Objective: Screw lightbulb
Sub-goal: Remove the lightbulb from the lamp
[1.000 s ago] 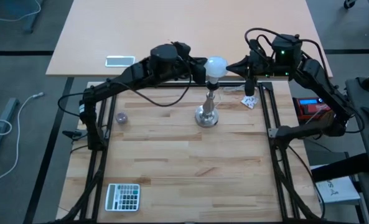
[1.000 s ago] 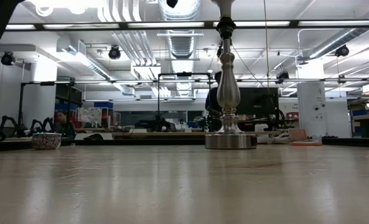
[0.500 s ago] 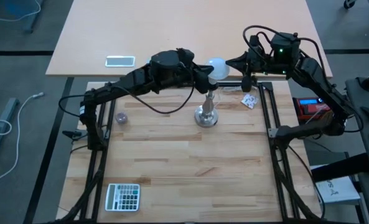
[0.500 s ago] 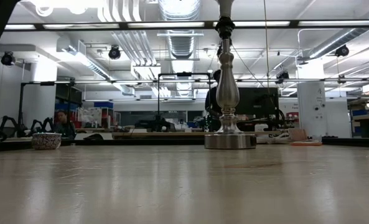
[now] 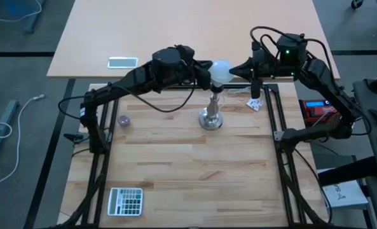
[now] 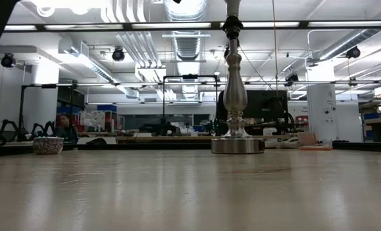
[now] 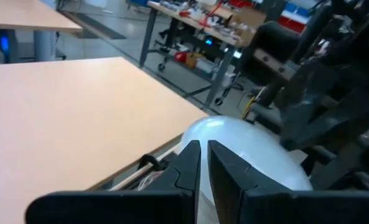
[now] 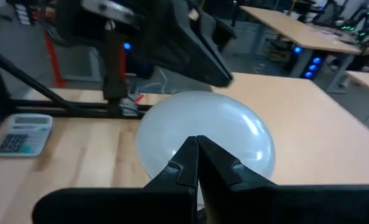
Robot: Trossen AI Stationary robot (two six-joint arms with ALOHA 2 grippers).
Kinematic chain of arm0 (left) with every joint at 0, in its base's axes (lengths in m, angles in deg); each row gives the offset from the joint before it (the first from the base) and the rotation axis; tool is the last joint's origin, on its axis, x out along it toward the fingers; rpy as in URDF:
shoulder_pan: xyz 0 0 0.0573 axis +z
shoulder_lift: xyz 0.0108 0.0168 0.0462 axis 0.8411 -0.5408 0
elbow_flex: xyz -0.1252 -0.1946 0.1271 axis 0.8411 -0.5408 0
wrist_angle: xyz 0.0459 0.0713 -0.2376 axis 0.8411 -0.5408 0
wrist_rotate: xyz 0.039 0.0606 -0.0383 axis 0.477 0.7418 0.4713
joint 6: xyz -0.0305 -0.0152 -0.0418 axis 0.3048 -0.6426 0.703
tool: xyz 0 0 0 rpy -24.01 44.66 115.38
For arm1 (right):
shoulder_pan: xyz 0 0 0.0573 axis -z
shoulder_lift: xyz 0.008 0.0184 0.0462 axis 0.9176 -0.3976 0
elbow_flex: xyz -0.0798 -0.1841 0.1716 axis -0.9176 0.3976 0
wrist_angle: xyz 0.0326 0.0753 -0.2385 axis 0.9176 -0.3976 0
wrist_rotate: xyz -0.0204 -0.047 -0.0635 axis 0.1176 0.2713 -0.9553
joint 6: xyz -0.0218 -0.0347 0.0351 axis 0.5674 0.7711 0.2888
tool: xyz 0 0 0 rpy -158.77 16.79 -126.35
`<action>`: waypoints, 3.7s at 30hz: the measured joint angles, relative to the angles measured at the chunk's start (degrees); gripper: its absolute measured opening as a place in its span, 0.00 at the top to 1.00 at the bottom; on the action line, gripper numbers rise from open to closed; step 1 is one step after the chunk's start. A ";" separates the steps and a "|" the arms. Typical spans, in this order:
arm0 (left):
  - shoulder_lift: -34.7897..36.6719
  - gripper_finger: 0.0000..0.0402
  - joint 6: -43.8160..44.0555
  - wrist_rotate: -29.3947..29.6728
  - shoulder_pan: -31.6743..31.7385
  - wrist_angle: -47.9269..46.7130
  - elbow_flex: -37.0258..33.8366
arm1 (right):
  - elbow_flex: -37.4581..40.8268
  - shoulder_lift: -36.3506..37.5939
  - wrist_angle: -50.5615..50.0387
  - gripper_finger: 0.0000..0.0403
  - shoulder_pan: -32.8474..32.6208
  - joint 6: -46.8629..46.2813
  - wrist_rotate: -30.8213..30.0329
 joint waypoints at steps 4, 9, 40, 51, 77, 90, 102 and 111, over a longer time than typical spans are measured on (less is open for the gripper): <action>-0.45 0.95 0.21 -0.65 0.17 -0.17 -0.13 | 0.63 0.10 0.35 1.00 0.02 0.04 -0.05; -1.20 0.95 3.04 -3.00 0.12 0.60 -0.13 | 0.77 -0.24 0.20 1.00 0.00 1.90 -2.04; -1.88 0.95 -0.64 3.17 -1.79 0.97 3.26 | -2.89 0.18 -4.46 1.00 0.02 -3.15 -0.20; -1.58 0.95 3.14 2.54 -1.28 -3.41 2.51 | 0.98 0.08 -5.32 1.00 0.00 -0.53 -1.58; -0.76 0.95 6.39 -0.93 -3.59 -1.92 2.25 | 1.47 1.62 -5.90 1.00 2.90 0.39 -7.90; 0.29 0.95 2.47 6.57 -2.18 -5.36 2.27 | 1.40 3.65 -3.61 1.00 2.87 -1.98 -2.58; -1.55 0.95 5.16 5.07 -1.94 -4.93 2.40 | 1.40 1.65 -3.53 1.00 2.89 -2.05 -0.29; -1.53 0.95 8.59 -4.19 -2.54 -4.35 2.49 | 1.40 1.52 -2.89 1.00 3.28 0.44 -6.49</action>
